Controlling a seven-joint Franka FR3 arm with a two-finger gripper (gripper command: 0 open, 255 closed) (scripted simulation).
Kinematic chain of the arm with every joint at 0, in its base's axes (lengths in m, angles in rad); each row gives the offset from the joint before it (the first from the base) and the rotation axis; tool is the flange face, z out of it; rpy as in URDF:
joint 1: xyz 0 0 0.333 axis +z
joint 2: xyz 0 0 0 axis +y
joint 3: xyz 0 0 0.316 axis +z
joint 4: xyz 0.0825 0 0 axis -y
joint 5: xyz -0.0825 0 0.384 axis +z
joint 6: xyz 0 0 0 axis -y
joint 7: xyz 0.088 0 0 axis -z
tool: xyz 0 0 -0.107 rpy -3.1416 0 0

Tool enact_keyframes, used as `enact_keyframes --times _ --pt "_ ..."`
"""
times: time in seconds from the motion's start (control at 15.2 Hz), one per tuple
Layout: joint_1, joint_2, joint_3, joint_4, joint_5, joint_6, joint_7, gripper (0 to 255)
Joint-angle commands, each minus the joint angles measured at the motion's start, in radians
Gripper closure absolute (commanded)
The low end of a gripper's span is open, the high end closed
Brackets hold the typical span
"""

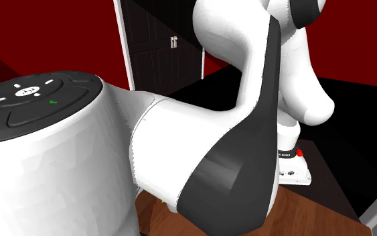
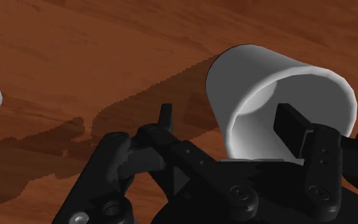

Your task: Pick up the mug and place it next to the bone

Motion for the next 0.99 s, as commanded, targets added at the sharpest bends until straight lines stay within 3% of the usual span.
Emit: enact_keyframes --times 0.0,0.13,0.4,0.92 --pt "0.000 0.000 0.000 0.000 0.000 0.000 0.000 0" --pt "0.000 0.000 0.000 0.000 0.000 0.000 0.000 0" --pt "-0.026 -0.065 0.036 0.041 0.055 -0.091 -0.033 0" --pt "-0.026 -0.065 0.036 0.041 0.055 -0.091 -0.033 0"
